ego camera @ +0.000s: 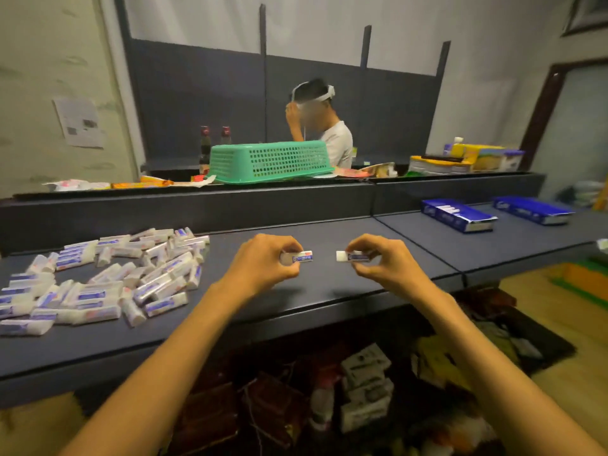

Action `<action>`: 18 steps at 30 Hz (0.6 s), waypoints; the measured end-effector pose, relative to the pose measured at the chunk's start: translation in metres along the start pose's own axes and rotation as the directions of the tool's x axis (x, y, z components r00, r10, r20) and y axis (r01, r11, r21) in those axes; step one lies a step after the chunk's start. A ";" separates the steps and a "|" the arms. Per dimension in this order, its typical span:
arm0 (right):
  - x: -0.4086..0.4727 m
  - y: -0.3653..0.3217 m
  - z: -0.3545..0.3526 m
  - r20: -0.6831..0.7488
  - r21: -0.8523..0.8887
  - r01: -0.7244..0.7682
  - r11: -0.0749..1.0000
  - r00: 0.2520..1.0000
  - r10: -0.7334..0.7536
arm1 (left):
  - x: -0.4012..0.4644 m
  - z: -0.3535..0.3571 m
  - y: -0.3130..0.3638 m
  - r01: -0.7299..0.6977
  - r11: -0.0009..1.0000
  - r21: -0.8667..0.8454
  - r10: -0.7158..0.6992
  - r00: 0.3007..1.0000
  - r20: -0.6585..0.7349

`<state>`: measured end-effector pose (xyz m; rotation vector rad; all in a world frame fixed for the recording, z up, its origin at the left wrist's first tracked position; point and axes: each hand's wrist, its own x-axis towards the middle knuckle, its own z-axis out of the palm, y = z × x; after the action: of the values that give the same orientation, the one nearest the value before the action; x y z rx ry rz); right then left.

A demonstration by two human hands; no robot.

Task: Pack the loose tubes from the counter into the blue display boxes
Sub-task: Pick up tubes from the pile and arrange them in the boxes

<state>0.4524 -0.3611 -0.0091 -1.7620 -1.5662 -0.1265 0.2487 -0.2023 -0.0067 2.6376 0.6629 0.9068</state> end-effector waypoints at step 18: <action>-0.092 0.210 -0.197 -0.068 -0.058 -0.244 0.968 0.968 0.240 | 0.124 0.188 0.219 -0.199 0.976 -0.093 0.208 0.972 0.111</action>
<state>0.6942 -0.5421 -0.0162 -1.9673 -1.3053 -0.1119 0.5271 -0.3477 -0.0012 2.6965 0.3234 0.8009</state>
